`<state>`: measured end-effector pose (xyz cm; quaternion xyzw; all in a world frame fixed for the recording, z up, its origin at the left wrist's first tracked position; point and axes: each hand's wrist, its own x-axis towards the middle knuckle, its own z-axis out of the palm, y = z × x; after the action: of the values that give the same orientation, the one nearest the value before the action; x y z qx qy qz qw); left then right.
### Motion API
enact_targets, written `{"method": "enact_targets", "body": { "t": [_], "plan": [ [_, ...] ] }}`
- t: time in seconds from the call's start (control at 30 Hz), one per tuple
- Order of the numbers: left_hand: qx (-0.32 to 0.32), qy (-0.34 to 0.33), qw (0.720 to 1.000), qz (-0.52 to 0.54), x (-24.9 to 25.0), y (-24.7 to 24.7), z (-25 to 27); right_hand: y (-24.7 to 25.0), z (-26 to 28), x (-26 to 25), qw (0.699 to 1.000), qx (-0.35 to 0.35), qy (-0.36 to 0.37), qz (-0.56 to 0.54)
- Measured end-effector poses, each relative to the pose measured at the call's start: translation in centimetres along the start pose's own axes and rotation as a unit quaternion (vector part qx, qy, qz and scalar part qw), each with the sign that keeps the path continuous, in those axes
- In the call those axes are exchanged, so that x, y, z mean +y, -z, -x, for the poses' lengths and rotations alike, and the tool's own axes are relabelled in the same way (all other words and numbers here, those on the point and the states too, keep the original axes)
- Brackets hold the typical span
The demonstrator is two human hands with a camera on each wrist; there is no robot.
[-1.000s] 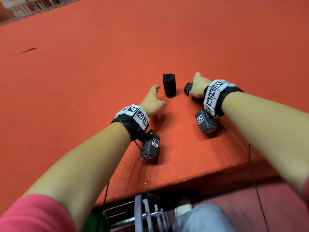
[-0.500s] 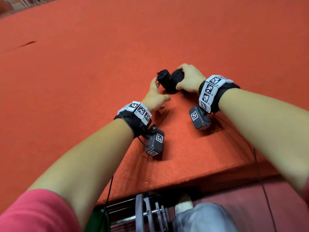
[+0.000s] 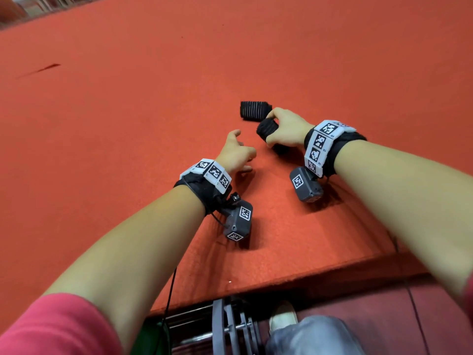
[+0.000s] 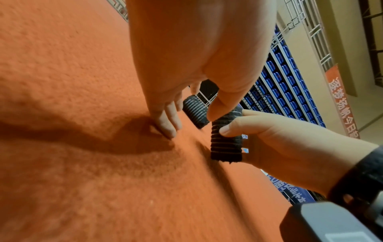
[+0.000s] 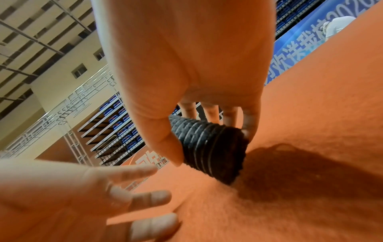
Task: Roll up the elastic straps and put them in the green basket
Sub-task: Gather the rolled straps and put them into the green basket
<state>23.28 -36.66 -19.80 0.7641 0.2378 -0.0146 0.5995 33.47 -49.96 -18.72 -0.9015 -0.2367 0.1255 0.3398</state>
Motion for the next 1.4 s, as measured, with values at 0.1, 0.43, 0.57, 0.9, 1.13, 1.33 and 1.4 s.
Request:
{"method": "enact_targets", "body": {
  "t": [0.1, 0.43, 0.57, 0.9, 1.13, 1.33, 1.4],
  "plan": [
    [0.015, 0.013, 1.0, 0.011, -0.2, 0.6, -0.8, -0.2, -1.8, 0.2, 1.0, -0.007, -0.013, 0.006],
    [0.018, 0.016, 1.0, 0.019, -0.4, 2.3, -4.0, -0.9, -8.3, 1.1, 0.999, -0.002, -0.05, 0.016],
    [0.027, 0.001, 1.0, 0.011, -0.1, 2.6, -5.2, -0.2, -10.5, 1.4, 0.998, 0.002, -0.048, 0.046],
    [0.026, 0.003, 1.0, 0.004, 0.2, 3.2, -6.1, 0.1, -12.2, 1.4, 0.993, -0.036, -0.043, 0.103],
    [0.021, 0.004, 1.0, 0.007, 0.2, 3.1, -5.7, 0.0, -10.9, 0.3, 0.991, -0.033, -0.023, 0.124],
    [0.06, 0.001, 0.998, 0.032, 0.3, 3.1, -5.1, 0.0, -8.1, -1.0, 0.993, -0.085, 0.04, 0.073],
    [0.089, 0.0, 0.995, 0.051, 0.2, 3.2, -4.6, 0.1, -6.6, -1.8, 0.992, -0.097, 0.05, 0.064]
  ]
}}
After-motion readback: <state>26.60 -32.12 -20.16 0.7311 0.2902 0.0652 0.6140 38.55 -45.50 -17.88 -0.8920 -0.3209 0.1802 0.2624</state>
